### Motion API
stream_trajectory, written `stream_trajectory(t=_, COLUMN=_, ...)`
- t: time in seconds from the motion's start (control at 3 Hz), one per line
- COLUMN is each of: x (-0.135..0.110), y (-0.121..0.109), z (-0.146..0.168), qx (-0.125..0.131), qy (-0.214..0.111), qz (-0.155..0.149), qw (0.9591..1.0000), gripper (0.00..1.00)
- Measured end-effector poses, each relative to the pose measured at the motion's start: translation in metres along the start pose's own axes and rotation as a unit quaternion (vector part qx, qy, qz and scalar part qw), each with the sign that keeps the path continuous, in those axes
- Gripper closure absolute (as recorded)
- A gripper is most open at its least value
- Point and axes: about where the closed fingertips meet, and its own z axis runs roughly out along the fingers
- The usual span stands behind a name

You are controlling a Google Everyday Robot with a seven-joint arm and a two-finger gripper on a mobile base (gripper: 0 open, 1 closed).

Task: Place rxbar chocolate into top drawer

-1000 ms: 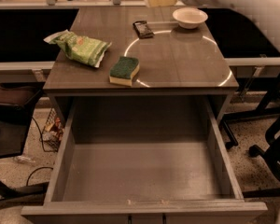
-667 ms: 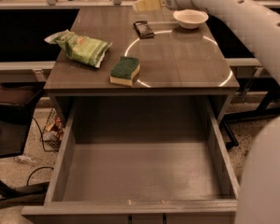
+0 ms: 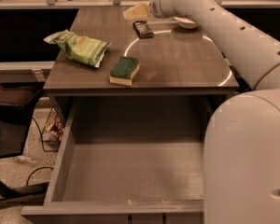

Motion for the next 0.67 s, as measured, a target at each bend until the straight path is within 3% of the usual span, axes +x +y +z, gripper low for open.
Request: stream_trajectory(t=0.67, x=0.022, y=-0.014, z=0.028, qx=-0.007, qy=0.010, qz=0.014, qw=0.9998, gripper=0.00)
